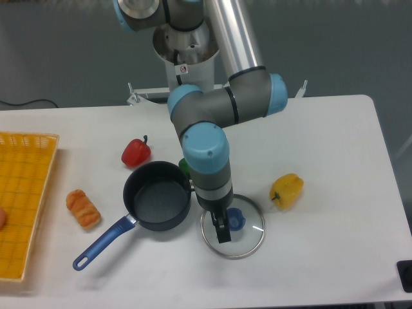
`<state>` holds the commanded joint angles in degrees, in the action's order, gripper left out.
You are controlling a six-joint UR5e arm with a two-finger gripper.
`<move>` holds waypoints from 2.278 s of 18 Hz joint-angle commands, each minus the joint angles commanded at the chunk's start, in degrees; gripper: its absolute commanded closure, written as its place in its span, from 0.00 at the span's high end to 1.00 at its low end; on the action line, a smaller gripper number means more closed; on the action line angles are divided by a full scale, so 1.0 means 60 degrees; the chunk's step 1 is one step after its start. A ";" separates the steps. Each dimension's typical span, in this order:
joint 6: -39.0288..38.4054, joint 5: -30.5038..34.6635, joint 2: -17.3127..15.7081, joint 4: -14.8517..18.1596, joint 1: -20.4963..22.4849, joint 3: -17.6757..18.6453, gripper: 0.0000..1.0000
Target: Pick up the green chilies
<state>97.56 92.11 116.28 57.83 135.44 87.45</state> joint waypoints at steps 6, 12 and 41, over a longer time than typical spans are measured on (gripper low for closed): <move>0.0000 0.0058 -0.0088 0.0015 0.0073 0.0161 1.00; -0.0293 -0.0015 -0.0307 -0.0029 0.0249 0.0688 1.00; 0.0381 0.0615 -0.1509 0.0249 0.0059 0.3075 1.00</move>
<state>99.85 95.80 107.23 59.33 135.79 105.90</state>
